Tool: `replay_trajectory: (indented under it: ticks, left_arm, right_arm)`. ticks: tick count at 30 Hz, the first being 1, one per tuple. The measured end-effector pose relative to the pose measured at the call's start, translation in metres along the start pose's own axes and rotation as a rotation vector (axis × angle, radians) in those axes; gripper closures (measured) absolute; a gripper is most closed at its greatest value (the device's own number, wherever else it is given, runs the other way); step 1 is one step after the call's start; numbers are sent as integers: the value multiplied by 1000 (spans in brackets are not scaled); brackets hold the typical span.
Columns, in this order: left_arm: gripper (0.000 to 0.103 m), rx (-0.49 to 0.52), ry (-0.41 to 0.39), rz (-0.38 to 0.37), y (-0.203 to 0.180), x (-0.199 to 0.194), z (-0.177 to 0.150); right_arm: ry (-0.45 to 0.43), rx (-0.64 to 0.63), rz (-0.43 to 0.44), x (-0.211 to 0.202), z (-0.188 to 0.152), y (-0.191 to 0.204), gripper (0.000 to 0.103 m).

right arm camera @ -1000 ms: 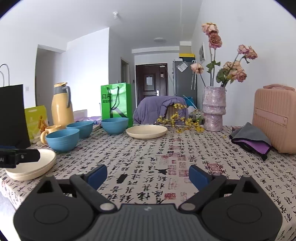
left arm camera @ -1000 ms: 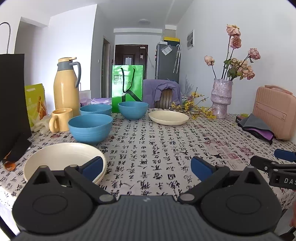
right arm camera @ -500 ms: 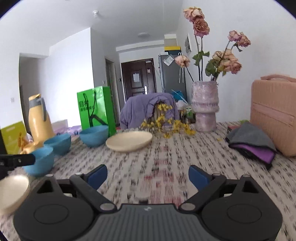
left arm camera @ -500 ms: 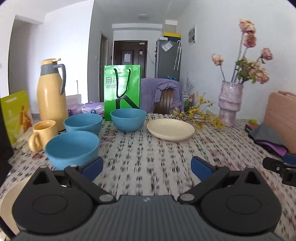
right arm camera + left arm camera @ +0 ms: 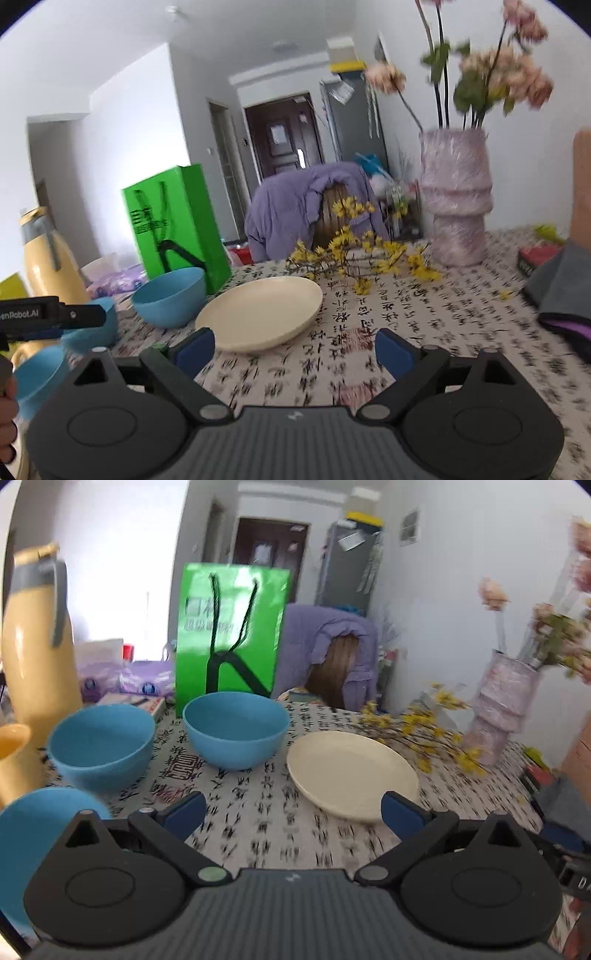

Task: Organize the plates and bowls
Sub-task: 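Grip the rim of the cream plate with both tools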

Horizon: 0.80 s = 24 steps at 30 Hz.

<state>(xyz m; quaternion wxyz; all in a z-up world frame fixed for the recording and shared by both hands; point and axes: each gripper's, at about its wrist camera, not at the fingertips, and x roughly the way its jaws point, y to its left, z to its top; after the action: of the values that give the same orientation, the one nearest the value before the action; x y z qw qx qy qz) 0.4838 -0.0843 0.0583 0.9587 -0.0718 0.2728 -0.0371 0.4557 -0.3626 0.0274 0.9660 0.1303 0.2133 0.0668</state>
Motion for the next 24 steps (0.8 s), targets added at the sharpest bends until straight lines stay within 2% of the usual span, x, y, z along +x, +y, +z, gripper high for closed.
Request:
replay_trajectory:
  ticks: [2,5,7,10,12,14,16,17,19,20,21,22,24]
  left_arm:
    - [0,-32,35,4,1,29,10]
    - [11,-25,84,-44,0,76,17]
    - [31,-39,138,-31,1,105,14]
    - [37,-130,197,15,9,136,10]
    - [44,-160,217,31,12,152,8]
    - [50,-168,220,48,13,162,7]
    - [61,-174,225,53,12,170,5]
    - [63,-181,225,47,12,175,5]
    - [76,-180,219,30,10,178,3]
    - [79,-176,221,21,9,180,3]
    - [87,-176,227,14,6,183,4]
    - [90,-182,235,-3,4,183,5]
    - [91,-188,239,8,2,182,6]
  right_arm:
    - [27,39,-1,31,9,-4,10]
    - [55,54,-22,79,17,-6,16]
    - [92,91,-47,113,17,-10,29]
    - [148,176,-36,151,13,-21,43]
    - [167,207,-42,169,9,-25,49]
    - [173,199,-49,181,5,-24,57]
    - [180,200,-40,191,1,-25,69]
    - [184,201,-33,193,-1,-26,71]
    - [171,192,-6,194,-5,-25,78]
    - [167,180,4,193,-4,-23,81]
    - [166,170,12,193,-4,-21,83]
    - [162,156,7,194,-4,-19,83]
    - [160,156,7,193,-3,-21,83]
